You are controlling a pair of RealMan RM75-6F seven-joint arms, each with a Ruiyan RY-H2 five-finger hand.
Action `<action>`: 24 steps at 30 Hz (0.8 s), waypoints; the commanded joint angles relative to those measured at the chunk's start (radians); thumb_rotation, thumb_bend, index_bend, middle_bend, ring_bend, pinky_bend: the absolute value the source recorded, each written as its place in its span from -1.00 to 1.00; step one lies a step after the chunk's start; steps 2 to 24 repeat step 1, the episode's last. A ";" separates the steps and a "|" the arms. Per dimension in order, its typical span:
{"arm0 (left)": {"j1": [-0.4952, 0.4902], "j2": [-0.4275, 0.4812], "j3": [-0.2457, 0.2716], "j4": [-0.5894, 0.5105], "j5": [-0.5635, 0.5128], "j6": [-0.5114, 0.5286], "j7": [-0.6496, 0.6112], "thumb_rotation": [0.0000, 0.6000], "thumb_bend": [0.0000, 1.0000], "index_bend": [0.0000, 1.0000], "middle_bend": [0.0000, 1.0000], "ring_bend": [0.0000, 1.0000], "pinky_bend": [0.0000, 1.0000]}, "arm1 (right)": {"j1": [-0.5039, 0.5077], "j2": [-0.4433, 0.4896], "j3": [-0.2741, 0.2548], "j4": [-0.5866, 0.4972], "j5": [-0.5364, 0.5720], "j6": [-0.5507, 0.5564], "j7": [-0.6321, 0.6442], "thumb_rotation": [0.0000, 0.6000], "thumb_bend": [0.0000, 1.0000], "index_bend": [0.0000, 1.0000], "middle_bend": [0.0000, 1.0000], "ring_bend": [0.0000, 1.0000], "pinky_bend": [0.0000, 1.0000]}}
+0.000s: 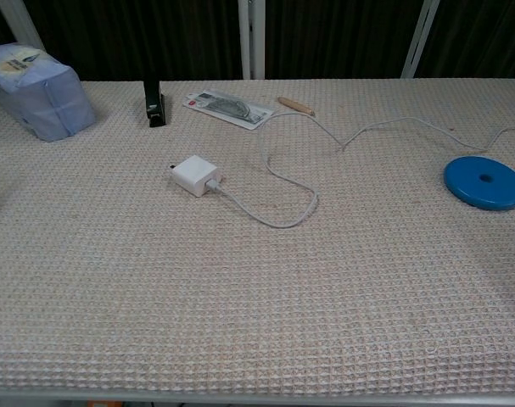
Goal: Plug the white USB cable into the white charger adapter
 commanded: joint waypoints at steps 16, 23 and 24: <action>0.040 0.005 0.017 -0.033 0.030 0.025 0.011 1.00 -0.48 -0.64 -0.65 -0.95 -0.91 | -0.023 -0.006 -0.004 0.014 -0.021 0.025 0.015 1.00 -0.44 -0.84 -0.68 -0.98 -1.00; 0.040 0.005 0.017 -0.033 0.030 0.025 0.011 1.00 -0.48 -0.64 -0.65 -0.95 -0.91 | -0.023 -0.006 -0.004 0.014 -0.021 0.025 0.015 1.00 -0.44 -0.84 -0.68 -0.98 -1.00; 0.040 0.005 0.017 -0.033 0.030 0.025 0.011 1.00 -0.48 -0.64 -0.65 -0.95 -0.91 | -0.023 -0.006 -0.004 0.014 -0.021 0.025 0.015 1.00 -0.44 -0.84 -0.68 -0.98 -1.00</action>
